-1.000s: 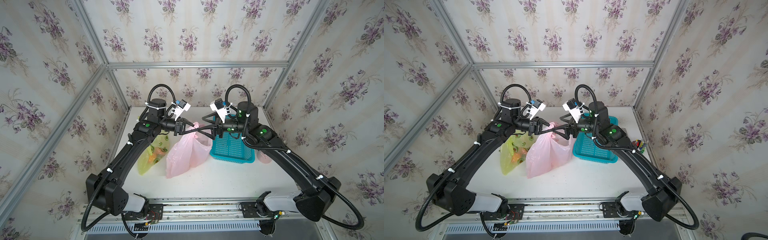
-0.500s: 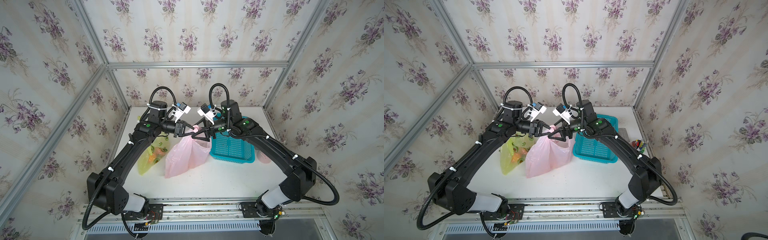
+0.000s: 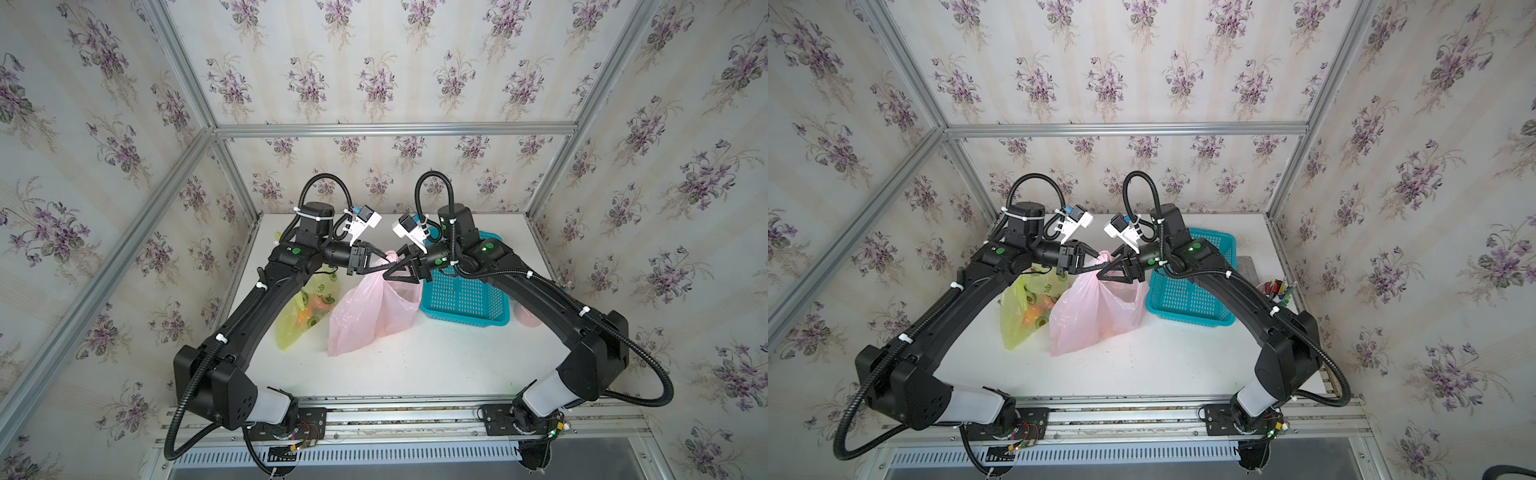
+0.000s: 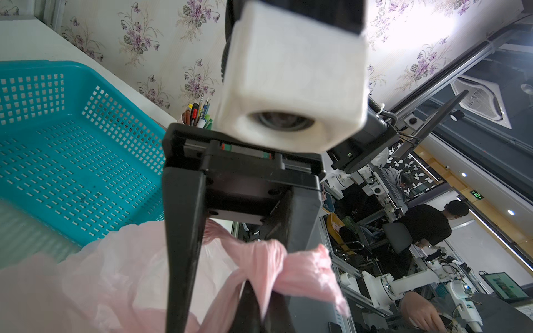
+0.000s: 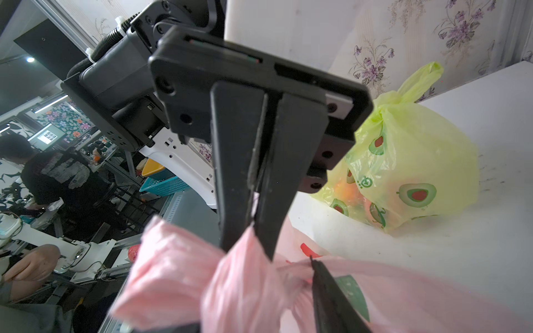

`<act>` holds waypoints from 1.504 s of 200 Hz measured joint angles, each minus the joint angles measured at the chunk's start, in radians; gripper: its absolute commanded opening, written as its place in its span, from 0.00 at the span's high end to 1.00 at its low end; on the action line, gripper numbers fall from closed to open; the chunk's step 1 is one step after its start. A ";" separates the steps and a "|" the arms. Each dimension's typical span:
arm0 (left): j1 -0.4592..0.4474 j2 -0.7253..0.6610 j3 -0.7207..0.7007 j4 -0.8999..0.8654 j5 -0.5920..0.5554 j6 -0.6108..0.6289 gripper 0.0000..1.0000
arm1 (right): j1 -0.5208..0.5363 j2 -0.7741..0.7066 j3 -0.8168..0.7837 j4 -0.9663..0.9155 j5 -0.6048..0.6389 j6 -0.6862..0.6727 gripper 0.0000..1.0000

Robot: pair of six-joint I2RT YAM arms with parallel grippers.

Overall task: Place the peach into a plastic bag & tie a knot
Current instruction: Cross the plastic bag at the center of the board.

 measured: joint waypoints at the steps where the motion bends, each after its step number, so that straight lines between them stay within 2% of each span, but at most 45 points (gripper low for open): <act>1: 0.000 0.000 0.000 0.000 0.000 0.000 0.95 | 0.000 0.000 0.000 0.001 0.000 0.000 0.41; 26: -0.001 -0.001 0.000 0.000 0.005 -0.004 0.94 | 0.000 0.006 -0.004 0.040 0.010 0.027 0.36; 54: -0.003 -0.029 0.004 0.003 -0.017 -0.004 0.93 | 0.002 0.026 0.019 0.067 -0.027 0.043 0.39; 96: -0.009 -0.029 0.014 0.008 -0.041 -0.011 0.93 | 0.002 0.040 0.032 0.078 -0.120 0.052 0.72; 113: -0.011 -0.029 0.022 0.001 -0.056 -0.011 0.89 | 0.002 0.033 0.022 0.092 -0.151 0.055 0.92; 121: -0.011 -0.029 0.027 -0.013 -0.082 -0.025 0.79 | 0.000 0.027 0.014 0.092 -0.139 0.060 1.00; 127: -0.011 -0.029 0.030 -0.020 -0.100 -0.029 0.68 | -0.002 0.024 0.008 0.092 -0.134 0.060 1.00; 142: -0.011 -0.029 0.035 -0.040 -0.115 -0.033 0.52 | -0.006 0.013 -0.008 0.083 -0.129 0.051 1.00; 145: -0.010 -0.029 0.037 -0.043 -0.063 -0.037 0.50 | -0.007 0.011 -0.010 0.077 -0.089 0.043 1.00; 146: -0.011 -0.030 0.038 -0.029 -0.088 -0.022 0.49 | -0.008 0.010 -0.013 0.071 -0.108 0.047 1.00; 167: -0.019 -0.044 0.041 -0.025 -0.083 -0.037 0.46 | -0.002 0.000 -0.029 0.077 -0.059 0.054 1.00; 173: -0.016 -0.048 0.038 -0.024 -0.085 -0.037 0.41 | 0.000 -0.004 -0.032 0.079 -0.047 0.054 1.00; 219: 0.007 -0.107 -0.025 -0.007 -0.138 -0.037 0.39 | 0.001 -0.037 -0.081 0.102 0.064 0.066 1.00; 264: 0.014 -0.152 -0.059 -0.039 -0.249 -0.017 0.36 | 0.000 -0.056 -0.094 0.111 0.134 0.082 1.00; 290: 0.013 -0.146 -0.062 -0.094 -0.318 0.026 0.37 | 0.000 -0.066 -0.097 0.129 0.174 0.104 1.00; 301: 0.008 -0.140 -0.068 -0.115 -0.347 0.040 0.42 | 0.000 -0.070 -0.098 0.142 0.191 0.115 1.00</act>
